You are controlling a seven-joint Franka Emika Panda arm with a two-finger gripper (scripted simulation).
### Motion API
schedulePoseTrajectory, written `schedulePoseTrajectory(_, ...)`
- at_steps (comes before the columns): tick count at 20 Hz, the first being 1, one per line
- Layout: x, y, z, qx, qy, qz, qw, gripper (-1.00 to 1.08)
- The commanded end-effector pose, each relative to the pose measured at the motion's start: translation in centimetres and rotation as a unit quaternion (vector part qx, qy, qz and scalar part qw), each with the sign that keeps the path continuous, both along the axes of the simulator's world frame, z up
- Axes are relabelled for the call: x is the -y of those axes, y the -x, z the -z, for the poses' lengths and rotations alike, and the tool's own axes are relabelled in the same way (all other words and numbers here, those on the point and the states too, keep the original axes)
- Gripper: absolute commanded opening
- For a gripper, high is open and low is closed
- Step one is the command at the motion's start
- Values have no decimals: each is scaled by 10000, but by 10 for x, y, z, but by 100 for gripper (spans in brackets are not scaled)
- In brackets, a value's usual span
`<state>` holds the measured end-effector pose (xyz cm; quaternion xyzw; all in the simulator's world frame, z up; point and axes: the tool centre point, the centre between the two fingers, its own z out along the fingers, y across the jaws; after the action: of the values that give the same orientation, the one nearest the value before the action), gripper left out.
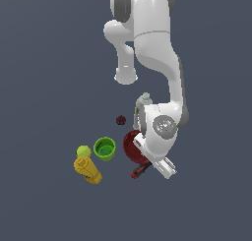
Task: Pick up a designated object from a clutter of objects.
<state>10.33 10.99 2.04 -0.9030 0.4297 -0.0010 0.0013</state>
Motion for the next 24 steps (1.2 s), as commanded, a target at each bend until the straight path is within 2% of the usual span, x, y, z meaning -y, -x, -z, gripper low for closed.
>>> schedulePoseTrajectory(1,1,1,6,-15,7,2,10000,-100)
schedulePoseTrajectory(15,2,2,-8,10,-1,2,10000,-100)
schedulePoseTrajectory(24,14,16,-48,8,-2,2,10000,-100)
